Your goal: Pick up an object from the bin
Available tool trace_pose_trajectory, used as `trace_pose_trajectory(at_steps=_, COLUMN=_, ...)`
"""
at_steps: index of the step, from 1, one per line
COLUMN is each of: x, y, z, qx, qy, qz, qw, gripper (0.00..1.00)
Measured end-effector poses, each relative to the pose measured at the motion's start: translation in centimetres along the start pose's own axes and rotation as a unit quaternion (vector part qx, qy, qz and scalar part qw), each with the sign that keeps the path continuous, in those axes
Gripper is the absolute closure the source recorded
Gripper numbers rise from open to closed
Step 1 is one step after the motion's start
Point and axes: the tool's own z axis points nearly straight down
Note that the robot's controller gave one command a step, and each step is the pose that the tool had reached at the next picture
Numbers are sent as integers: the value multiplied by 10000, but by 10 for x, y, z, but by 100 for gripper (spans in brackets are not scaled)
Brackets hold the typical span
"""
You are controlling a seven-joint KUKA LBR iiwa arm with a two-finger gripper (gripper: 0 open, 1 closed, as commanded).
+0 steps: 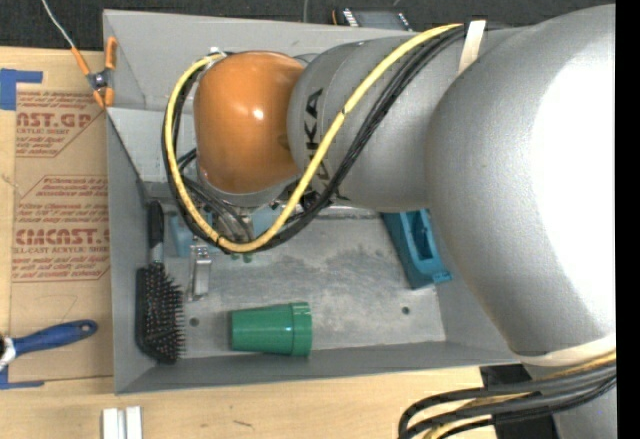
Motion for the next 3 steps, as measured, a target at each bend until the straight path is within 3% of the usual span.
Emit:
trace_pose_trajectory(at_steps=1, x=15, y=-71, z=8, qx=12, qy=11, qz=648, qw=9979, gripper=0)
trace_pose_trajectory(at_steps=2, x=63, y=-102, z=25, qx=15, qy=29, qz=-292, qw=9996, gripper=0)
trace_pose_trajectory(at_steps=3, x=64, y=-99, z=63, qx=5, qy=9, qz=-1615, qw=9869, gripper=0)
